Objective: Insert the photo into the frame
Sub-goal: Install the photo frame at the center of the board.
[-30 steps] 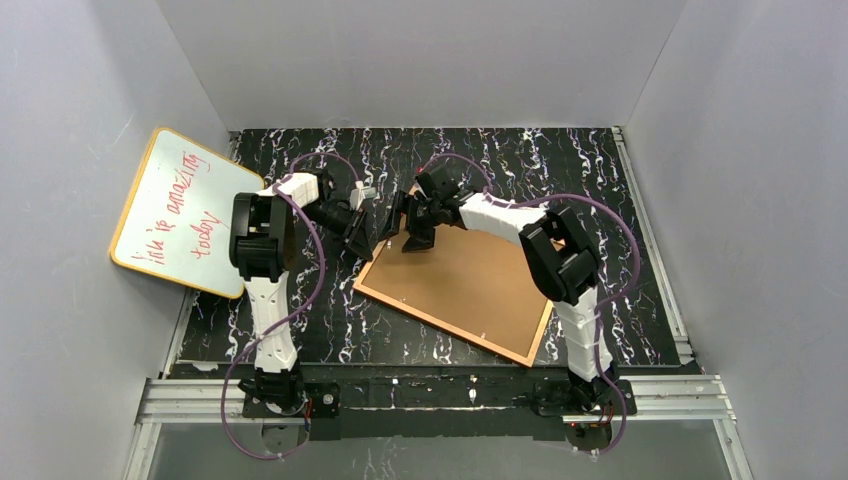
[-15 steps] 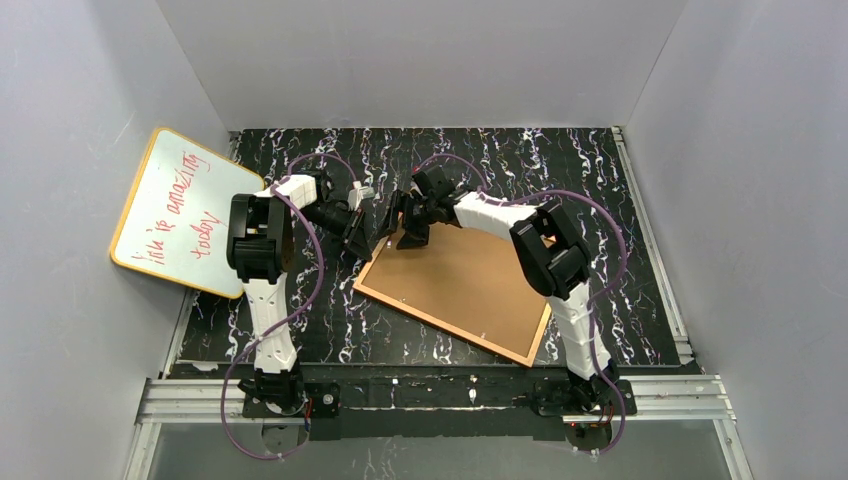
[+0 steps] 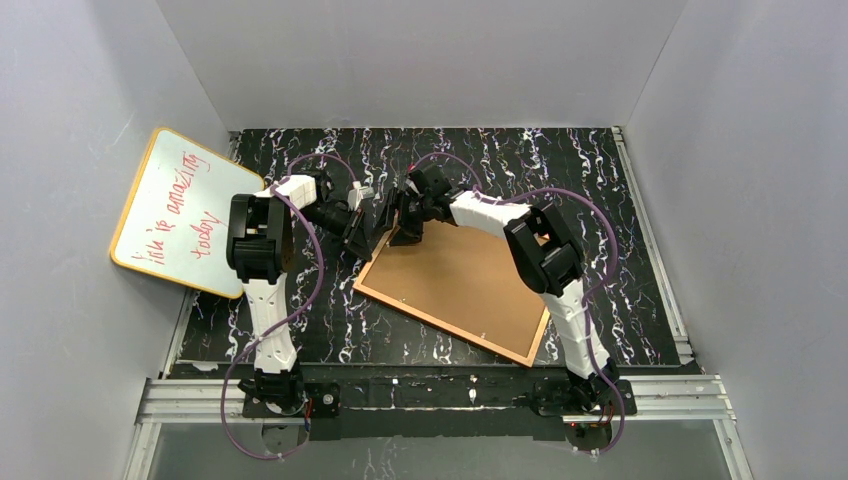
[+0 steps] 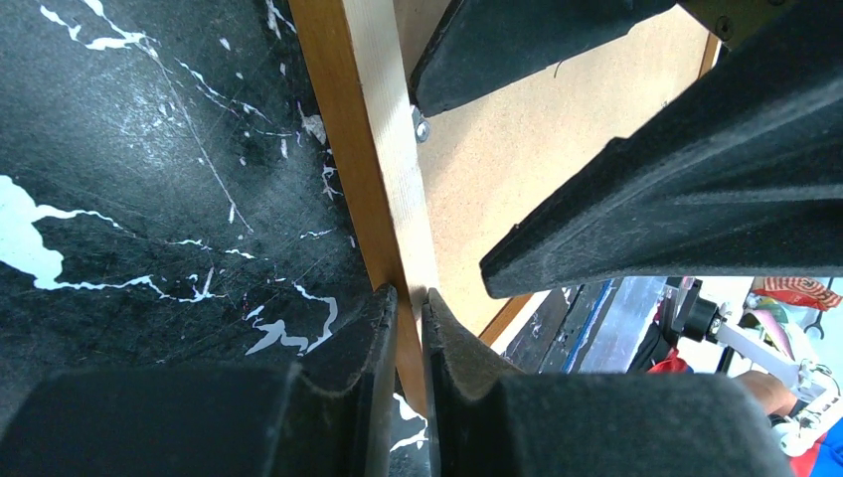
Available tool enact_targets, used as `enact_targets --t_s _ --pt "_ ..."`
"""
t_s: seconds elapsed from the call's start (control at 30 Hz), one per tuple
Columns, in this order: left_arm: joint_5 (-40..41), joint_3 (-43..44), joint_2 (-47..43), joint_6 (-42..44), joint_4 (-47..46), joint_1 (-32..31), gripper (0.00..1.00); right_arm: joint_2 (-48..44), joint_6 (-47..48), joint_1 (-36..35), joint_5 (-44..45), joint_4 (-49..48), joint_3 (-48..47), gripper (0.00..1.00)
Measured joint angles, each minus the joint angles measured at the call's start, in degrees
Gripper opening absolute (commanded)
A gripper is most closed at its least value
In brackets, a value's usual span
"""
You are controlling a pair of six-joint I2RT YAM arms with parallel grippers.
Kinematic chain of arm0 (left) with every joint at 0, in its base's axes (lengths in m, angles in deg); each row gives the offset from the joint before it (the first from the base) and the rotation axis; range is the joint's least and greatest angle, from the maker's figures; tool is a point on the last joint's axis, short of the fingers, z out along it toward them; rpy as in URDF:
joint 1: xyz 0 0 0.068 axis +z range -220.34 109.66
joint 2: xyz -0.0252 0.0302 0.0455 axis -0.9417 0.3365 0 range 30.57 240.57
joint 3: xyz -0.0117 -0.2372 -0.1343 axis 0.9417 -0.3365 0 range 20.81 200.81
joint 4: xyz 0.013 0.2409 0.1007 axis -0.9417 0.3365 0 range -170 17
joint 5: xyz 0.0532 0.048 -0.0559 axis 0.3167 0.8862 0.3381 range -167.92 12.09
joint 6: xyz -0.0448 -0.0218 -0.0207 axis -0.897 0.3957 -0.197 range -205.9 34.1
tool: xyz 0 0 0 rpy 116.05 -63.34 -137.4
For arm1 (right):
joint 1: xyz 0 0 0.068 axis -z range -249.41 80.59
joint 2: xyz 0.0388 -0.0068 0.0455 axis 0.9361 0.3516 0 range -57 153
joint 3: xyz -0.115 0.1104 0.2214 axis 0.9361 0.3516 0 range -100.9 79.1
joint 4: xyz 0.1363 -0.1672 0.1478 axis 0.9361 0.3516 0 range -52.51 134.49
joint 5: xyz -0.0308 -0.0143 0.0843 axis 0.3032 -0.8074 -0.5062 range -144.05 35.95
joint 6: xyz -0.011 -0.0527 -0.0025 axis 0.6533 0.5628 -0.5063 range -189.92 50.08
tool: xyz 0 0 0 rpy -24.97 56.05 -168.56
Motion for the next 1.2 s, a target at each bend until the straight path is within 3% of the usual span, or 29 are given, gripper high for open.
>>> enact_targets --t_s 0.5,0.57,0.7,0.9,1.03,1.2 --pt "0.02 -0.07 -0.13 -0.07 -0.07 0.07 0.13 1.18 -0.09 -0.04 -0.79 0.13 -1.81 0.7" --pt "0.15 0.04 -0.17 -0.02 0.15 0.07 0.18 1.18 2.69 -0.04 0.09 1.49 -2.95 0.72" --pt "1.62 1.18 -0.17 0.79 1.03 0.28 0.38 -1.66 13.38 -0.24 2.29 5.97 -3.34 0.72" --pt "3.72 6.05 -0.81 3.15 3.37 2.12 0.57 -21.59 28.59 -2.58 5.79 11.13 10.36 0.69" --pt "4.61 8.24 -2.95 6.19 6.4 3.28 0.67 -33.51 35.58 -9.4 9.25 11.98 18.64 0.62" --pt "5.51 8.24 -6.14 9.9 9.7 3.43 0.74 -33.7 40.24 -17.05 13.64 14.58 23.89 0.61"
